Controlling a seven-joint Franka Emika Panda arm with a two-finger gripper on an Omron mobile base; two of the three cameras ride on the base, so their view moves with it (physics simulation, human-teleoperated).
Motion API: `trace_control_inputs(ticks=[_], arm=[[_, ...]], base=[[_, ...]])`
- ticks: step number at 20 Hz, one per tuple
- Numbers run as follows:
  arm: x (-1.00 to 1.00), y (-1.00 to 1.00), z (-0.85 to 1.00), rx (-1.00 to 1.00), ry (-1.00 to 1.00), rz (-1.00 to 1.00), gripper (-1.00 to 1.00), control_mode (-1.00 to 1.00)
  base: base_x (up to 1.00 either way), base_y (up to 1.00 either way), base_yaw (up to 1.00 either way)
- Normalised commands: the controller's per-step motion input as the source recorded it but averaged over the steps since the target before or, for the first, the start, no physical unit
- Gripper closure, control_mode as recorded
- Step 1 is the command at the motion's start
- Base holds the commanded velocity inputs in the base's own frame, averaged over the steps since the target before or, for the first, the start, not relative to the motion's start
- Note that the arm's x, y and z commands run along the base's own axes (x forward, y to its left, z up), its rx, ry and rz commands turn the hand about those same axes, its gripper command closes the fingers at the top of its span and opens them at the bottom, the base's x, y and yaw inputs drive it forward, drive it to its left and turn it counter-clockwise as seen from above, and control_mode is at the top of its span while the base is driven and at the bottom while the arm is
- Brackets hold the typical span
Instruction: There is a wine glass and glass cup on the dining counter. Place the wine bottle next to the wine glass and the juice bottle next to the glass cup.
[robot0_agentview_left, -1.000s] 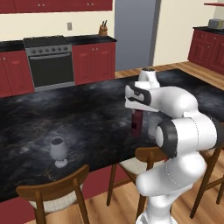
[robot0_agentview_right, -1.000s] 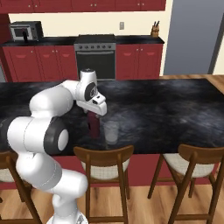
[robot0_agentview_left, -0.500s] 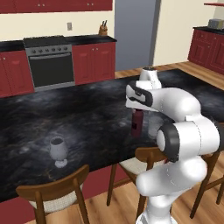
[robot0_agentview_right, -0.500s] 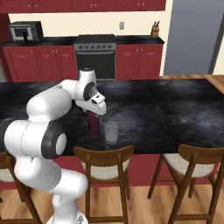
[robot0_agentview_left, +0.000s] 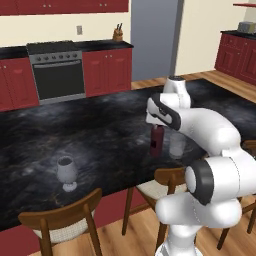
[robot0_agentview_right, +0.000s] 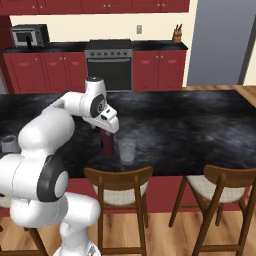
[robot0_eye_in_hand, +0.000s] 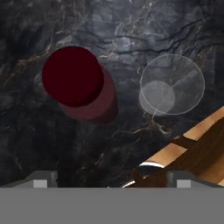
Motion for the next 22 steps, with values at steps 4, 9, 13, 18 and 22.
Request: trace_control_inputs(ticks=[4, 9, 13, 18, 22], arm=[[-0.5, 0.06, 0.08, 0.0, -0.09, 0.06, -1.0, -1.0], [-0.46, 0.06, 0.04, 0.0, -0.07, 0.07, -1.0, -1.0], [-0.42, 0.02, 0.12, 0.0, 0.0, 0.06, -1.0, -1.0], [-0.37, 0.02, 0.09, 0.0, 0.0, 0.06, -1.0, -1.0], [-0.23, 0.03, 0.03, 0.0, 0.0, 0.08, -1.0, -1.0]], base=[[0.0, 0.0, 0.0], [0.0, 0.0, 0.0], [0.0, 0.0, 0.0], [0.0, 0.0, 0.0], [0.0, 0.0, 0.0]])
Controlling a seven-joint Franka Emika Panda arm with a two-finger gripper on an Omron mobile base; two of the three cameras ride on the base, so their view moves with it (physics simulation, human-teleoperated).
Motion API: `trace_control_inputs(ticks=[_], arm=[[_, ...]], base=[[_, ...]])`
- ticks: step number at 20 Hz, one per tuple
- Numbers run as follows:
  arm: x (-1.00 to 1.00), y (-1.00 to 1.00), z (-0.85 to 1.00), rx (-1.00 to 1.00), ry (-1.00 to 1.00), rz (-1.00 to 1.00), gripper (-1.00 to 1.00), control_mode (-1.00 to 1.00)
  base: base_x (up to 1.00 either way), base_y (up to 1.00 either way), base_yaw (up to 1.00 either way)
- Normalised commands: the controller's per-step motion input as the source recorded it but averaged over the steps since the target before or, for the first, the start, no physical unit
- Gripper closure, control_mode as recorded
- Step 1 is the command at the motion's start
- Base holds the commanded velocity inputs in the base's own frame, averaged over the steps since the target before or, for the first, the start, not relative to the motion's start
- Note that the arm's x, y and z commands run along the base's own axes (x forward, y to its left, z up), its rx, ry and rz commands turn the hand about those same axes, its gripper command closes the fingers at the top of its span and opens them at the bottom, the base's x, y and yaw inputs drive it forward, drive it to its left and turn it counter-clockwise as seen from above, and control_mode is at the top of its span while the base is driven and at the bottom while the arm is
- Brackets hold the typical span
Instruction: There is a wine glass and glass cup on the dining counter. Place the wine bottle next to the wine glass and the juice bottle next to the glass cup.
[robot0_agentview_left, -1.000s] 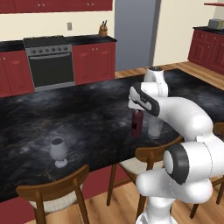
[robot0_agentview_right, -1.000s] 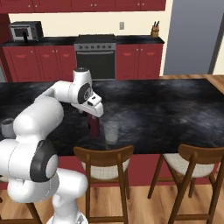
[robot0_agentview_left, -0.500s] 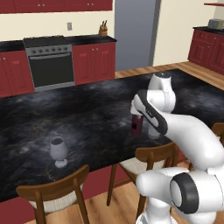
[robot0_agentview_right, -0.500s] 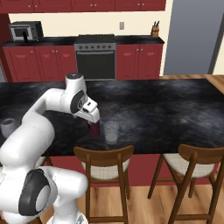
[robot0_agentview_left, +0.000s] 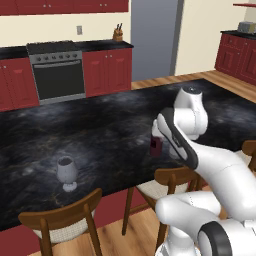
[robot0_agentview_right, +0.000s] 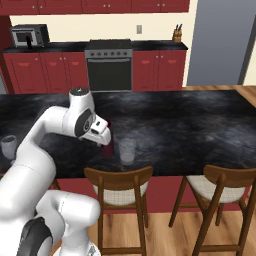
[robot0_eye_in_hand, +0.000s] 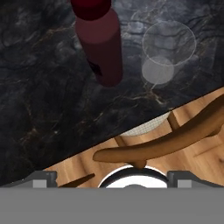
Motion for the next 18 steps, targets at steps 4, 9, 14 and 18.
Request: trace_control_inputs(ticks=[4, 9, 14, 18], arm=[[-0.04, 0.0, 0.0, -0.01, 0.0, 0.04, -1.0, -1.0], [0.0, 0.0, 0.0, 0.0, 0.0, 0.0, -1.0, -1.0], [0.0, 0.0, 0.0, 0.0, 0.0, 0.0, -1.0, -1.0], [0.0, 0.0, 0.0, 0.0, 0.0, 0.0, -1.0, -1.0]], base=[[0.0, 0.0, 0.0], [0.0, 0.0, 0.0], [0.0, 0.0, 0.0], [0.0, 0.0, 0.0]])
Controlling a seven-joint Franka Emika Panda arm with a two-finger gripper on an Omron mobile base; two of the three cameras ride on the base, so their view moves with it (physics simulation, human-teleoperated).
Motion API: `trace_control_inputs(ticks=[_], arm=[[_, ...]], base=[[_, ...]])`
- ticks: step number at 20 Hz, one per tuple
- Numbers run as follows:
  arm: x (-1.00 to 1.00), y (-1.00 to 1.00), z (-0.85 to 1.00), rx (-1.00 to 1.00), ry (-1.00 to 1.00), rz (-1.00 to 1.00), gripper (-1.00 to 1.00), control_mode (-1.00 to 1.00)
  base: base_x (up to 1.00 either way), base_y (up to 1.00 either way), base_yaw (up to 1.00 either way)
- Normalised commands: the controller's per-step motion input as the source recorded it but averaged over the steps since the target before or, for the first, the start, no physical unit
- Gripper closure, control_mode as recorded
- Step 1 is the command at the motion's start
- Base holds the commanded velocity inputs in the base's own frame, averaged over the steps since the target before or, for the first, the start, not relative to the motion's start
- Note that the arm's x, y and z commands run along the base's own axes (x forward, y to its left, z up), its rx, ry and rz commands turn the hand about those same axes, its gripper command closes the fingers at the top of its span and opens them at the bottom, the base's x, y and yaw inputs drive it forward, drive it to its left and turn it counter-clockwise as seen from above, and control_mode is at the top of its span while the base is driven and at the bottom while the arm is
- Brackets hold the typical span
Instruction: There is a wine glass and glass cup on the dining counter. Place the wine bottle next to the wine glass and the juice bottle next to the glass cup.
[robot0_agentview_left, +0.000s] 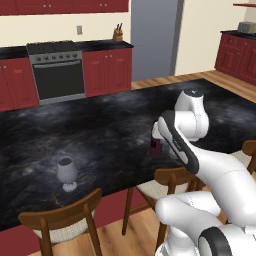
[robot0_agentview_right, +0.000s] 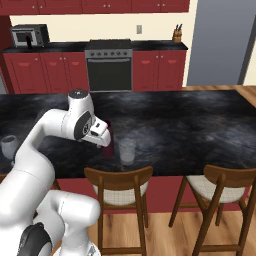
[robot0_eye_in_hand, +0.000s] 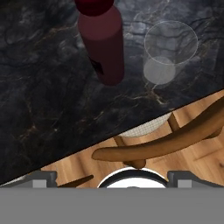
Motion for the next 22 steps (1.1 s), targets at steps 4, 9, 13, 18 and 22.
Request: trace_control_inputs(ticks=[4, 9, 13, 18, 22], arm=[[0.0, 0.0, 0.0, 0.0, 0.0, 0.0, -1.0, 1.0], [0.0, 0.0, 0.0, 0.0, 0.0, 0.0, -1.0, 1.0], [0.0, 0.0, 0.0, 0.0, 0.0, 0.0, -1.0, 1.0], [0.0, 0.0, 0.0, 0.0, 0.0, 0.0, -1.0, 1.0], [0.0, 0.0, 0.0, 0.0, 0.0, 0.0, -1.0, 1.0]], base=[[-0.06, 0.0, 0.0], [-0.42, 0.06, 0.0], [-0.51, 0.11, 0.0], [-0.54, 0.09, 0.0], [-0.56, 0.13, 0.04]])
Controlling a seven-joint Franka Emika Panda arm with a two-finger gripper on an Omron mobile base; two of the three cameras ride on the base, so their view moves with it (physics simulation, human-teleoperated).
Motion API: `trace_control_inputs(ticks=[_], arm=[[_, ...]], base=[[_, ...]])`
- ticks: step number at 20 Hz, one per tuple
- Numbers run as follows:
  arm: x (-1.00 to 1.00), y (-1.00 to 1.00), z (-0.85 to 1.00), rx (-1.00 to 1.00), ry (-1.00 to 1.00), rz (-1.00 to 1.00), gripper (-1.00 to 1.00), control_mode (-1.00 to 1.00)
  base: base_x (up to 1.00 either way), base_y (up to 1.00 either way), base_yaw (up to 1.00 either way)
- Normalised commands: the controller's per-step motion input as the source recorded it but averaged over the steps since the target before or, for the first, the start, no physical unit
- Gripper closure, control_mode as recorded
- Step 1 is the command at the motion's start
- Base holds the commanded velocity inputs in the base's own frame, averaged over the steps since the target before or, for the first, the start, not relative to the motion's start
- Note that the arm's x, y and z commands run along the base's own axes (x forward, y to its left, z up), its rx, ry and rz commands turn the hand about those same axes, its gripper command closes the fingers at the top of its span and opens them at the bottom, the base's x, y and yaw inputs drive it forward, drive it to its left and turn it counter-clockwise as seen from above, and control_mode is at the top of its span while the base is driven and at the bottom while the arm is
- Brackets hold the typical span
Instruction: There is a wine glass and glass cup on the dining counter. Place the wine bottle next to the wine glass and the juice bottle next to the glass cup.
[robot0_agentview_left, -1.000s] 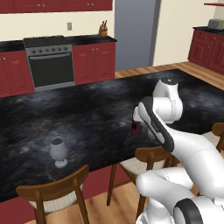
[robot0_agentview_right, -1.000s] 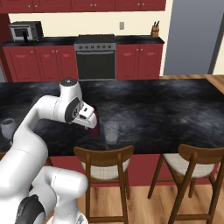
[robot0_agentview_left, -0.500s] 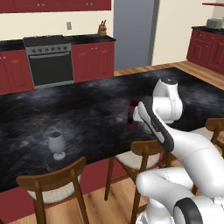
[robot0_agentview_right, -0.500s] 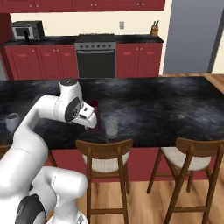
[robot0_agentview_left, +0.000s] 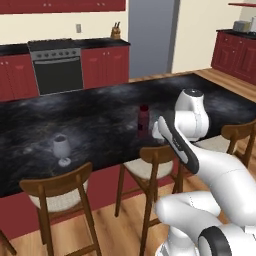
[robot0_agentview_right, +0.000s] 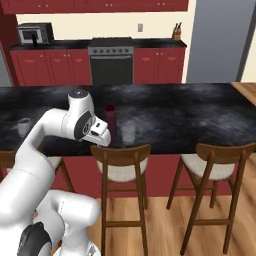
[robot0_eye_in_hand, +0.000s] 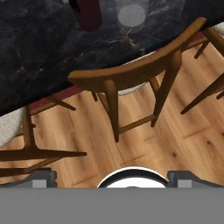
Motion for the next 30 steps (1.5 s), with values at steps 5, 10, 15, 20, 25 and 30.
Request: trace_control_inputs(ticks=[5, 10, 15, 20, 25, 30], arm=[[0.0, 0.0, 0.0, 0.0, 0.0, 0.0, -1.0, 1.0], [0.0, 0.0, 0.0, 0.0, 0.0, 0.0, -1.0, 1.0], [0.0, 0.0, 0.0, 0.0, 0.0, 0.0, -1.0, 1.0], [0.0, 0.0, 0.0, 0.0, 0.0, 0.0, -1.0, 1.0], [0.0, 0.0, 0.0, 0.0, 0.0, 0.0, -1.0, 1.0], [0.0, 0.0, 0.0, 0.0, 0.0, 0.0, -1.0, 1.0]], base=[[-0.58, 0.18, 0.08], [-0.53, 0.25, 0.15], [-0.24, 0.58, 0.2], [-0.09, 0.74, 0.17], [-0.01, 0.76, 0.17], [0.0, 0.81, 0.13]])
